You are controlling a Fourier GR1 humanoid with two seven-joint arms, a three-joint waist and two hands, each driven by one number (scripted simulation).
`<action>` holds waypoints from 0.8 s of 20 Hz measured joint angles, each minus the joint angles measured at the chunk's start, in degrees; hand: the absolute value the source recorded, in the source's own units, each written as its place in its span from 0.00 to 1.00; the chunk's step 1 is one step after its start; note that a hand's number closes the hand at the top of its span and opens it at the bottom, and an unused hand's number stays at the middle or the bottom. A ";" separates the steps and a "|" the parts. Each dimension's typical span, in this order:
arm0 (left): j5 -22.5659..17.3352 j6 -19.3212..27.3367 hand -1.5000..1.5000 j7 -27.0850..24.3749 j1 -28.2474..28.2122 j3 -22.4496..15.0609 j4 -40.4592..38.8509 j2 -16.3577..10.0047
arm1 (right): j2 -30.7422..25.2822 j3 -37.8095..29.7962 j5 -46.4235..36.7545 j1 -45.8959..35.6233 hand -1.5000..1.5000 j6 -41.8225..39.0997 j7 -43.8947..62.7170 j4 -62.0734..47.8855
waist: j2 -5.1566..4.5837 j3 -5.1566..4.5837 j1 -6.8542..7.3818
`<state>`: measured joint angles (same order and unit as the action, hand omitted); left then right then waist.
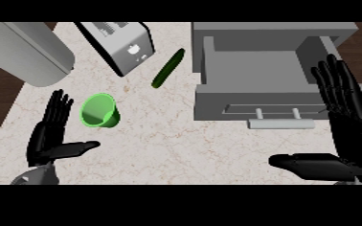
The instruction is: Pick up the cup, place it into the drawer and close the drawer
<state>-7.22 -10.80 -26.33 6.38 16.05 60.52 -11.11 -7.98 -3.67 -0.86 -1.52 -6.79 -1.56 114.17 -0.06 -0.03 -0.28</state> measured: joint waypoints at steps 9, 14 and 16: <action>1.50 -2.64 0.00 -15.47 9.29 3.05 -25.43 -3.78 | -0.30 -1.58 0.94 -1.22 0.00 -1.42 0.10 -0.95 | -0.08 -0.03 -0.23; 2.94 -2.40 0.00 -24.43 14.73 4.09 -38.34 -4.86 | 0.57 -1.00 0.01 -1.70 0.00 -1.05 -0.65 -2.28 | -0.18 -0.07 -0.46; 3.48 -2.28 0.00 -26.51 16.00 4.36 -42.27 -5.74 | 0.35 -1.25 0.40 -2.57 0.00 -1.25 0.21 -2.29 | -0.25 -0.09 -0.59</action>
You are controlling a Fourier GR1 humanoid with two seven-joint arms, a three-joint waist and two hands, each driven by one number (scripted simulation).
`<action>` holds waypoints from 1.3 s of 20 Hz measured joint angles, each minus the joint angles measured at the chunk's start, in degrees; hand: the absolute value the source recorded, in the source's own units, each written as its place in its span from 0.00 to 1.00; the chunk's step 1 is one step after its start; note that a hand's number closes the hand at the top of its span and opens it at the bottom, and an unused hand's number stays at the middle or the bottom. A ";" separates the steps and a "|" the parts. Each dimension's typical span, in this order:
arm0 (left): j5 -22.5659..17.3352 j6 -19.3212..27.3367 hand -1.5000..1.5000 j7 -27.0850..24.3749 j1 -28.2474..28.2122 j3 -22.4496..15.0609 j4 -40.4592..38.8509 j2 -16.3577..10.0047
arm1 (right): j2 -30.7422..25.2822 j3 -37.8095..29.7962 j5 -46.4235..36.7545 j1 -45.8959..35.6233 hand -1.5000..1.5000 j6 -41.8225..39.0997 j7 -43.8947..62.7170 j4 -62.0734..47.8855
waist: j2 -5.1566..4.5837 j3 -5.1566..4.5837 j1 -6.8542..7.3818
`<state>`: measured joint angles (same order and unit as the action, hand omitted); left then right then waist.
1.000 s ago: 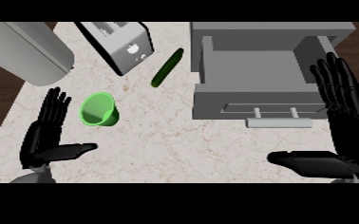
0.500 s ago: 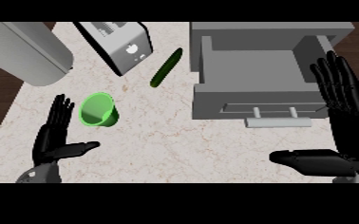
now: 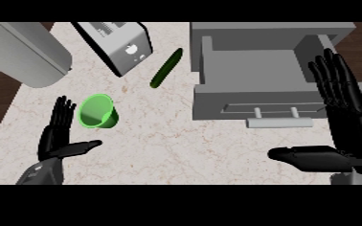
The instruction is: Pick up the cup, place it into the drawer and close the drawer
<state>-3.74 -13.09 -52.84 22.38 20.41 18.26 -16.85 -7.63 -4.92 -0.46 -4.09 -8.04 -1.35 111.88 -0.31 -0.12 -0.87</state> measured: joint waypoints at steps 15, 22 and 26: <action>1.29 0.79 0.00 -2.98 5.35 0.50 -8.50 -0.82 | 0.20 0.78 -0.03 0.61 0.00 -1.29 -0.05 0.82 | -0.28 -0.11 -0.68; 1.22 -0.59 0.00 -3.43 5.43 0.44 -8.68 0.76 | -0.06 0.01 0.62 0.34 0.00 -1.57 0.39 0.78 | -0.33 -0.12 -0.77; 0.89 -2.39 0.00 -2.75 6.47 0.46 -8.15 1.40 | 0.52 0.63 -0.04 0.81 0.00 -1.47 -0.53 0.07 | -0.36 -0.12 -0.80</action>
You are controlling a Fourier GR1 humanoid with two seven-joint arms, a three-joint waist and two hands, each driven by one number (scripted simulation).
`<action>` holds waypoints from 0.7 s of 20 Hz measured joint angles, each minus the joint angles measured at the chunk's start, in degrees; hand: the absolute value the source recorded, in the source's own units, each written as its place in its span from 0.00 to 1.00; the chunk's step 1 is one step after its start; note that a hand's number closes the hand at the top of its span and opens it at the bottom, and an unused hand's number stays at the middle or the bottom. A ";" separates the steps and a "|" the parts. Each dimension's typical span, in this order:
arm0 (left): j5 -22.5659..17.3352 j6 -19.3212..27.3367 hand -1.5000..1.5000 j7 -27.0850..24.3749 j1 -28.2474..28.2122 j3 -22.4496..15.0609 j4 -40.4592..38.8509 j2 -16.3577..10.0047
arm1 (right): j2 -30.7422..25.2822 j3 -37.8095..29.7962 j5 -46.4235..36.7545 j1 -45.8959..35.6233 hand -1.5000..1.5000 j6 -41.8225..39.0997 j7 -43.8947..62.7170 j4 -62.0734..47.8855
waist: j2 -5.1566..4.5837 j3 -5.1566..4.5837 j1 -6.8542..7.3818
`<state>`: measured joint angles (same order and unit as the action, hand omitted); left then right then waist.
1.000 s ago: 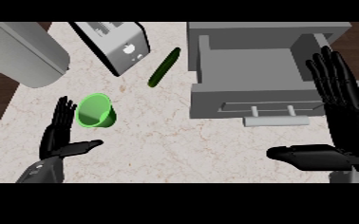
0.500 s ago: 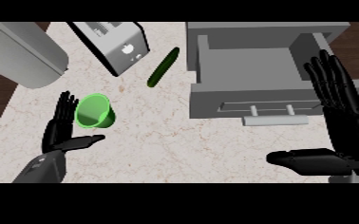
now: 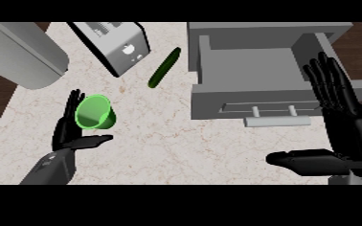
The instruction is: Pick up the cup, place it into the drawer and close the drawer
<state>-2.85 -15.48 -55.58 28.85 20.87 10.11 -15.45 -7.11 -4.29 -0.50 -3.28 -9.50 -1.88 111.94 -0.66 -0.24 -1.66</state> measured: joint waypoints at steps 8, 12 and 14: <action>-0.75 -4.66 1.00 1.28 1.29 -0.23 1.53 1.56 | -0.72 -1.27 1.49 -1.64 0.00 -1.01 -0.59 -2.22 | -0.12 -0.03 -0.05; -1.32 -7.65 1.00 2.40 1.05 -0.41 2.16 2.44 | -1.18 -1.98 1.83 -2.51 0.00 -0.91 0.31 -2.39 | -0.06 -0.03 0.04; -1.96 -8.69 1.00 3.00 1.67 -0.18 2.70 2.81 | -0.76 -1.45 1.46 -2.08 0.00 -0.66 0.51 -1.90 | 0.00 -0.01 0.01</action>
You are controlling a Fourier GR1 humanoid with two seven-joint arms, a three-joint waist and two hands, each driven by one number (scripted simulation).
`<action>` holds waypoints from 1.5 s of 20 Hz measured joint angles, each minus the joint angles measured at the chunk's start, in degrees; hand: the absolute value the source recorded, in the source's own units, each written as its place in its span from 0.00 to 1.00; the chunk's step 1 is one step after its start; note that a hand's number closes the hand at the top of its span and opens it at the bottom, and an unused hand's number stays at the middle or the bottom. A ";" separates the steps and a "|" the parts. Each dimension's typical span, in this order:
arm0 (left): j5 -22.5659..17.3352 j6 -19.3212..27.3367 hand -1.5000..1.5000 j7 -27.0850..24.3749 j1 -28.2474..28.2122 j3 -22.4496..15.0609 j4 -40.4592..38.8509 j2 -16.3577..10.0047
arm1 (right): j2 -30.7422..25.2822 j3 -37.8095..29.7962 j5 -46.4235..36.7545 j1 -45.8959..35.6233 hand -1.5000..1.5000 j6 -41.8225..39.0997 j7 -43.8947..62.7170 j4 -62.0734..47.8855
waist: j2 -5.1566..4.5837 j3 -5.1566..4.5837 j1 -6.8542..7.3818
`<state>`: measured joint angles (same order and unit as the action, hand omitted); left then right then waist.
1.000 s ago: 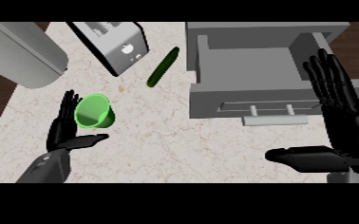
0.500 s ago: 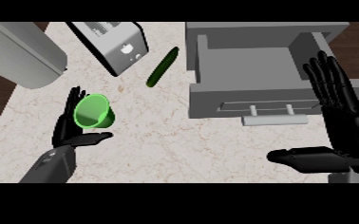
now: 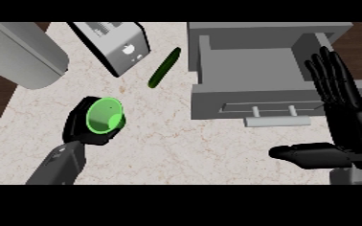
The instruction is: Pick up the cup, place it into the drawer and close the drawer
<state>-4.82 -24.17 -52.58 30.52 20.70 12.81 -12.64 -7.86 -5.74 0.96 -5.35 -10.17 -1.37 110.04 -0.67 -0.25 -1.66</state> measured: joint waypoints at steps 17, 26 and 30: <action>-3.57 3.29 1.00 -4.69 -2.71 2.09 7.95 1.51 | -0.53 -1.05 -0.51 -0.15 0.00 0.33 0.49 -0.09 | 0.36 0.11 0.87; -3.95 4.35 1.00 1.17 2.94 -1.91 19.58 3.89 | -1.34 -2.75 0.42 1.32 0.00 -0.26 0.45 0.44 | 0.93 0.28 1.73; -3.52 8.55 1.00 6.13 6.18 -4.69 27.21 7.04 | -1.49 -2.87 0.32 1.79 0.00 -0.35 0.97 0.78 | 1.09 0.33 2.01</action>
<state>-8.34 -15.61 -46.45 36.70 16.01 40.02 -5.60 -9.35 -8.61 1.28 -3.56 -10.51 -0.39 110.82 0.42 0.07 0.36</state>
